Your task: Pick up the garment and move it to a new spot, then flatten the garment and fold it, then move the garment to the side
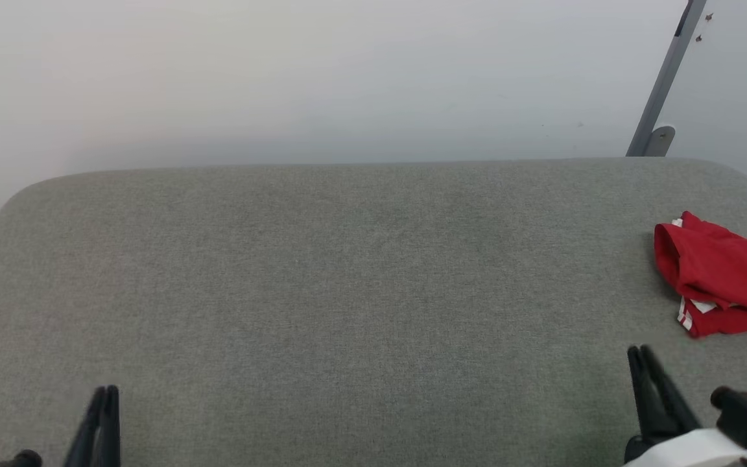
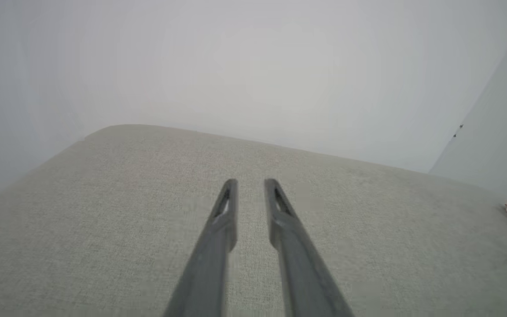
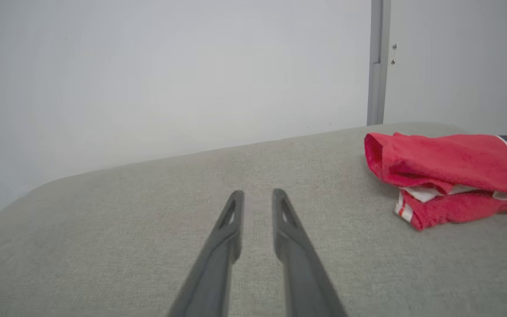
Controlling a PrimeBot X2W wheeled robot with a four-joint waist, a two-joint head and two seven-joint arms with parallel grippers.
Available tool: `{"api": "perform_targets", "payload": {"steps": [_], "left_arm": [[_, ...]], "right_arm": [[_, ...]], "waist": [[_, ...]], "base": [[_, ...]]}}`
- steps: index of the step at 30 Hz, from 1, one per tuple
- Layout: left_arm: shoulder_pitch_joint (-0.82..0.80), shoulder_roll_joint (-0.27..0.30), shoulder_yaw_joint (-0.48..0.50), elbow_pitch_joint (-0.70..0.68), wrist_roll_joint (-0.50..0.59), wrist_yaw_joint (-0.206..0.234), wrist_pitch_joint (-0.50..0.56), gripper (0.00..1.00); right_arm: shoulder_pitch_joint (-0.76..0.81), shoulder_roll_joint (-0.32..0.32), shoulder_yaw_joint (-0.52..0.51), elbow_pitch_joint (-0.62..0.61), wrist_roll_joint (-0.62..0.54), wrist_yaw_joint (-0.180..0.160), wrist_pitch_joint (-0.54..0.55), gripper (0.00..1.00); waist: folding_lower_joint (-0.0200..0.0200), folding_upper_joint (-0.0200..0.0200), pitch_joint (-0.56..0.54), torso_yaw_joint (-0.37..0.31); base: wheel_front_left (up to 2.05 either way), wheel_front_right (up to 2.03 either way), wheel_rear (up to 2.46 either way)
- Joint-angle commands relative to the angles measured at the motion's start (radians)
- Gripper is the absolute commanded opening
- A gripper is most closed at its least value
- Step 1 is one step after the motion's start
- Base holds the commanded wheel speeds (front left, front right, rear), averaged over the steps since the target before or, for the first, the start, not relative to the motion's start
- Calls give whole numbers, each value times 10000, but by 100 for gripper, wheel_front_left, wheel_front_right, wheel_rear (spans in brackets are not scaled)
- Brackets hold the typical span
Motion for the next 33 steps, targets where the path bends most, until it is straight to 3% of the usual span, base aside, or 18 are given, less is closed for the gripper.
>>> {"api": "perform_targets", "payload": {"steps": [1,33], "left_arm": [[-13,18,11,-30,-40,0,12,0],[-1290,-804,278,588,-4423,-15,1416,0]], "right_arm": [[-29,-8,-15,-34,44,0,12,0],[-700,470,-550,6,4651,-1,1298,0]], "waist": [[0,-1,1,-1],[0,-1,157,-106]], "base": [[0,0,0],[0,0,0]]}}
